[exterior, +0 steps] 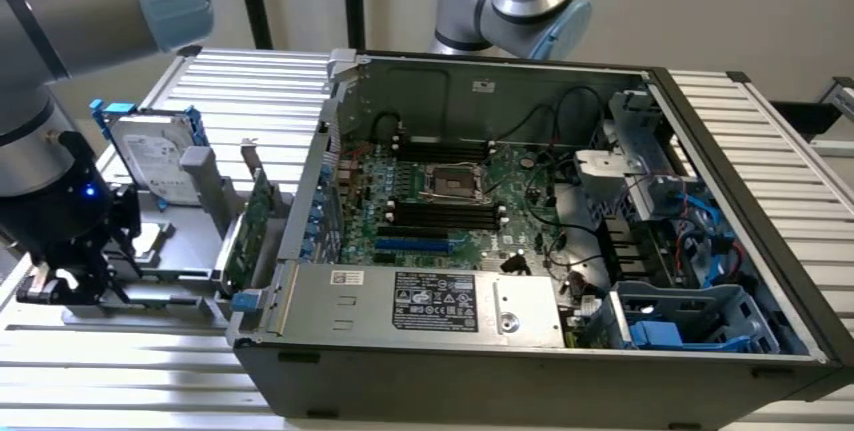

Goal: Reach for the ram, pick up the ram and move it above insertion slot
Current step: 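Pick up the ram and move it above insertion slot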

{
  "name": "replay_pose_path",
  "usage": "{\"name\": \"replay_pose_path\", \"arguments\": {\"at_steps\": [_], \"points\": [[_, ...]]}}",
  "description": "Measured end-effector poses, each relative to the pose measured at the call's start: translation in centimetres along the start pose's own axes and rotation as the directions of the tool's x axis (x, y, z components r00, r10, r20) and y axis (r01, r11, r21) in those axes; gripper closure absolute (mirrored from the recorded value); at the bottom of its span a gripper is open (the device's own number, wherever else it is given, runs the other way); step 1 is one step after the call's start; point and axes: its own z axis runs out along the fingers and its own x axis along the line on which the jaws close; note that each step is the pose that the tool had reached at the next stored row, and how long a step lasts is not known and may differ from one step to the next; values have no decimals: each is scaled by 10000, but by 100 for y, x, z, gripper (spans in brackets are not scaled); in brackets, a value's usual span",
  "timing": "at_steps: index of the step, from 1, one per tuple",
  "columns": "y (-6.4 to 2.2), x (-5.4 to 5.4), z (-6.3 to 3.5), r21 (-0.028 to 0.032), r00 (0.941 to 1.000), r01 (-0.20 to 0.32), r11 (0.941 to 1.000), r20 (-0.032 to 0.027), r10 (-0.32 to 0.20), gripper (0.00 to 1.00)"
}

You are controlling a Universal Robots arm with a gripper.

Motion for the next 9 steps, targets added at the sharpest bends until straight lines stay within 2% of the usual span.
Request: {"name": "replay_pose_path", "arguments": {"at_steps": [9], "points": [[-22, 3, 106, 2, 9997, 232, 9997, -6, -232, 64]]}}
